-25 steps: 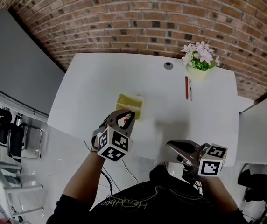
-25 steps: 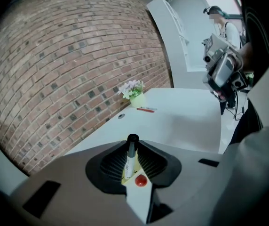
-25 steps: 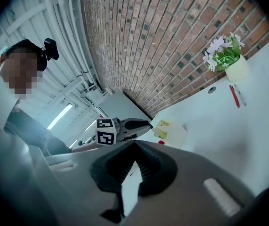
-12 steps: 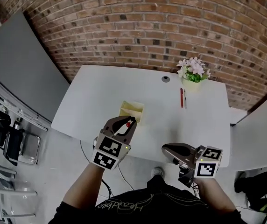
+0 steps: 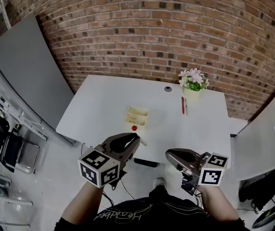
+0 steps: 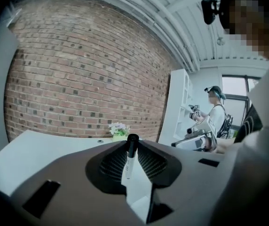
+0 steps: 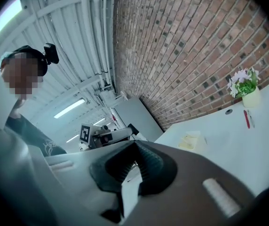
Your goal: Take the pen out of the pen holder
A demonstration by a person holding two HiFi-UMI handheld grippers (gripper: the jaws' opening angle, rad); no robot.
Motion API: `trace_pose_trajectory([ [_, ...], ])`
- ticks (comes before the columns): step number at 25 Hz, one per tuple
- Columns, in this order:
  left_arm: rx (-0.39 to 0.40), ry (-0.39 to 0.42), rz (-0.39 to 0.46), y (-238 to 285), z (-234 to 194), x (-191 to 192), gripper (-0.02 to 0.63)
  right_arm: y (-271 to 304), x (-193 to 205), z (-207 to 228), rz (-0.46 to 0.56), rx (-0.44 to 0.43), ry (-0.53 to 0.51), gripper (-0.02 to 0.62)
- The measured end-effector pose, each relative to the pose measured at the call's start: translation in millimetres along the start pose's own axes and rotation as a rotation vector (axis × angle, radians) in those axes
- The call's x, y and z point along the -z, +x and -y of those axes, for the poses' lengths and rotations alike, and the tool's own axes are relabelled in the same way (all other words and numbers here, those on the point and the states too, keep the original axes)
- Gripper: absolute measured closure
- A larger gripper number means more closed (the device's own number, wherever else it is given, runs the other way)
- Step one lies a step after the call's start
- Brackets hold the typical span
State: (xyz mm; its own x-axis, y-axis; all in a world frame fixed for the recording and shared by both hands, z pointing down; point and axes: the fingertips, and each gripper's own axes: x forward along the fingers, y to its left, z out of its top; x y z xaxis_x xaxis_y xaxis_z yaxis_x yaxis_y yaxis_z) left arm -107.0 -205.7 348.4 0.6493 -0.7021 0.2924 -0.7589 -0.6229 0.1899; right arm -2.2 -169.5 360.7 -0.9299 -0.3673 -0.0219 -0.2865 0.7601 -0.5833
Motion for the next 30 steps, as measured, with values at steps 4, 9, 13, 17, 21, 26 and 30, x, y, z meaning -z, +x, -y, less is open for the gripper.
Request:
trace_pose_trajectory([
  [4, 0.046, -0.064, 0.015, -30.6, 24.4, 6.1, 0.532, -5.7, 1.5, -22.5, 0.013, 0.028, -0.054, 0.594],
  [9, 0.122, -0.092, 0.027, -60.7, 57.9, 14.5, 0.532, -14.5, 10.7, -41.0, 0.042, 0.059, -0.071, 0.594],
  [13, 0.187, -0.096, 0.034, -75.5, 83.1, 21.6, 0.532, -23.5, 27.7, -46.2, 0.048, 0.094, -0.063, 0.594],
  [17, 0.213, -0.091, 0.036, -85.3, 96.8, 25.3, 0.532, -29.0, 38.6, -59.5, 0.055, 0.081, -0.062, 0.594],
  [21, 0.23, -0.088, 0.046, -92.5, 104.2, 24.8, 0.532, -33.4, 42.8, -69.4, 0.057, 0.085, -0.069, 0.594],
  [26, 0.24, -0.073, 0.055, -99.1, 113.0, 19.4, 0.532, -38.7, 44.4, -80.4, 0.056, 0.088, -0.079, 0.594],
  [30, 0.253, -0.05, 0.046, -100.8, 120.4, 17.2, 0.532, -42.4, 41.2, -88.0, 0.065, 0.09, -0.092, 0.594],
])
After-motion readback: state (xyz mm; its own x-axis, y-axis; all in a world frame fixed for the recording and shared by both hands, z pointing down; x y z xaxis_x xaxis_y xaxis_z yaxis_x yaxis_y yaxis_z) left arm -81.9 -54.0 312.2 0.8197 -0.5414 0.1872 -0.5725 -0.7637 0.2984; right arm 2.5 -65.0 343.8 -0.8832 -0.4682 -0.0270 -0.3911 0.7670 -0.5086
